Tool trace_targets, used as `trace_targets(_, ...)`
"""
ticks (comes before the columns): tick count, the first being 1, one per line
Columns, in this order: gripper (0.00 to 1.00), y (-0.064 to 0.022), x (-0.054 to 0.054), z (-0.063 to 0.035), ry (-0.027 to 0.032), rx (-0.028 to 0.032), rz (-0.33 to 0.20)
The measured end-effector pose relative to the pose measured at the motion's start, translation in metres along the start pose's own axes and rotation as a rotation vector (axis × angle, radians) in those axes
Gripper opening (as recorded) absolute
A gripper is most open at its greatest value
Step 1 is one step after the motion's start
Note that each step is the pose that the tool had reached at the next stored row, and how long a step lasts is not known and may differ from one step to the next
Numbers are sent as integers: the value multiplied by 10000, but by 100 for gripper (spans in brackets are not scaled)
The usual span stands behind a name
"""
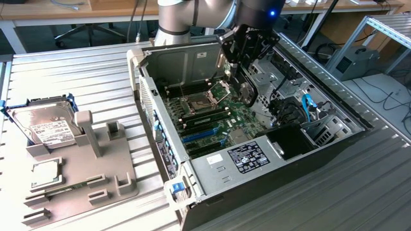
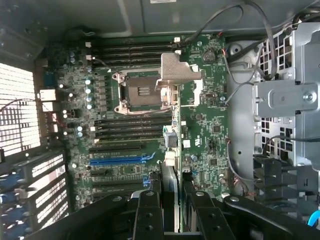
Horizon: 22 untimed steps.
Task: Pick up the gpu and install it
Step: 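Pick up the gpu and move the gpu toward the slot, then insert the gpu into the slot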
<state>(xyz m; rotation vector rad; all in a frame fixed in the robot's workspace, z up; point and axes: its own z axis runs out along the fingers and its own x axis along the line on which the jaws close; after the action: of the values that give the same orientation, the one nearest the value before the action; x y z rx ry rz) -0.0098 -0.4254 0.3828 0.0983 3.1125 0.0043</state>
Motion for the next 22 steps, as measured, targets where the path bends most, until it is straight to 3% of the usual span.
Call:
trace_targets(6,27,15,-117,73,-1,-3,0)
trace_targets(22,27,16,-134,107,-1,-2,-9)
